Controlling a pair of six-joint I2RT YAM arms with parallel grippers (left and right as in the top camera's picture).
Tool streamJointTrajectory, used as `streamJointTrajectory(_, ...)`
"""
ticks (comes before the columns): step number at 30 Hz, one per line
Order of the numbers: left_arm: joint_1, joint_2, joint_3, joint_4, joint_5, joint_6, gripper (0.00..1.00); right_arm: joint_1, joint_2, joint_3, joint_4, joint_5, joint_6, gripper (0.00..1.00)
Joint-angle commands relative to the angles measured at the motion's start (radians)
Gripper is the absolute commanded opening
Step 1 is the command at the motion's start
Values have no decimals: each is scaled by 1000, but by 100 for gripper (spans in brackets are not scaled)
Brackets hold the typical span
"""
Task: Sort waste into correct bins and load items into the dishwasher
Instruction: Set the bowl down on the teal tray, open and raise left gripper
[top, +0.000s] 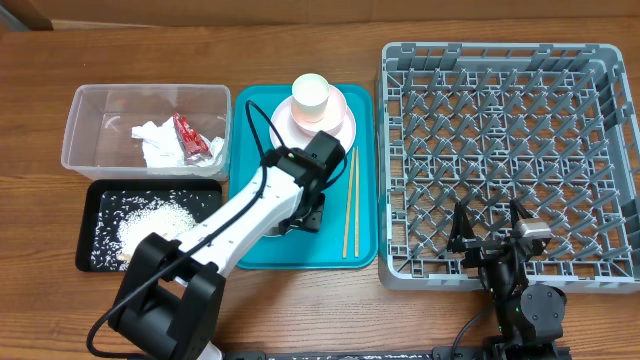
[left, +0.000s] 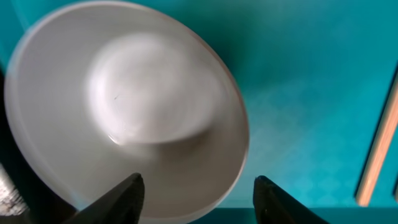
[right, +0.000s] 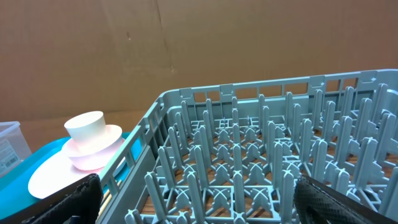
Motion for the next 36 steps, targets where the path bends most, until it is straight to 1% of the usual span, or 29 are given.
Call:
streamJointTrajectory(1,49,-23,126,-55,-21,-6,56,-1,-10,-10,8,-3,-3,100)
streamJointTrajectory(6,164,-84,314,-171,-37,-6,57,-1,-10,-10,8,-3,-3,100)
streamJointTrajectory(11,322,-162,421,-251,-29,-7,61,-1,-10,-10,8,-3,-3,100)
streamJointTrajectory(12,365,-182,427,-264,-28,-7,70,-1,-10,-10,8,-3,-3,100)
streamJointTrajectory(13,430,-206,426,-282,-29,-8,100,-1,-10,-10,8,-3,-3,100)
streamJointTrajectory(17,535,-216,426,-332,-29,-10,100,-1,-10,-10,8,-3,-3,100)
streamJointTrajectory(21,595,-214,426,-326,-29,-10,100,-1,-10,-10,8,-3,-3,100)
streamJointTrajectory(24,614,-214,426,-327,-29,-10,100,-1,-10,-10,8,-3,-3,100)
streamJointTrajectory(36,613,-214,426,-326,-29,-10,100,-1,-10,-10,8,-3,-3,100)
